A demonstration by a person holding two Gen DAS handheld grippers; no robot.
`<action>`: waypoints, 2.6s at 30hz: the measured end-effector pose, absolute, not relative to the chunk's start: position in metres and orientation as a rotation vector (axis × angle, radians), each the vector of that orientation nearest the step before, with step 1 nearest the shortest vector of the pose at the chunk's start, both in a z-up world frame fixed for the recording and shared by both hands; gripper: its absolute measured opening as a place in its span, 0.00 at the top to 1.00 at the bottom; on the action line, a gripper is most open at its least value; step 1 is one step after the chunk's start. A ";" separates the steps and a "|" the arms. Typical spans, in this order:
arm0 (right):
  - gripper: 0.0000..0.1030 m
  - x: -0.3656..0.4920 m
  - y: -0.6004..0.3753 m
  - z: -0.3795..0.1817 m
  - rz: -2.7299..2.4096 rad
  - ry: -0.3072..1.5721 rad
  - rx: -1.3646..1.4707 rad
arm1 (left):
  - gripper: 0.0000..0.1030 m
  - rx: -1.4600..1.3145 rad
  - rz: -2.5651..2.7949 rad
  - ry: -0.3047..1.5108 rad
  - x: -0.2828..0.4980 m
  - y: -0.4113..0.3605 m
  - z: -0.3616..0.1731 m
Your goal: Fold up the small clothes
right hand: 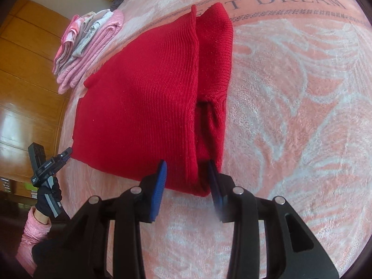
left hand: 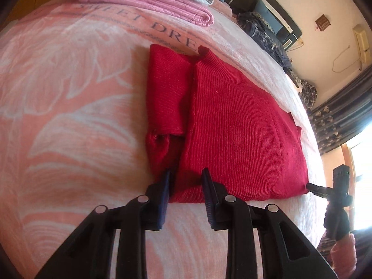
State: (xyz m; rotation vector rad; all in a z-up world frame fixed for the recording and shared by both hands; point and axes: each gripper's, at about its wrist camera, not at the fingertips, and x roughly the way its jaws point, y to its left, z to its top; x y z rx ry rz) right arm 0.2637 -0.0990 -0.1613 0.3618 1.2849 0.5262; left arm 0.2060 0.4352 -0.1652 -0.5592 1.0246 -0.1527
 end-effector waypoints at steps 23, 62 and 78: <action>0.53 0.267 -0.112 -0.177 0.551 1.325 0.517 | 0.59 -0.809 -0.146 1.112 0.199 0.462 -0.170; 0.50 0.255 -0.100 -0.169 0.610 1.404 0.393 | 0.88 -0.852 -0.270 1.093 0.209 0.472 -0.194; 0.47 0.326 -0.120 -0.185 0.538 1.319 0.659 | 0.83 -0.564 -0.380 0.979 0.252 0.402 -0.135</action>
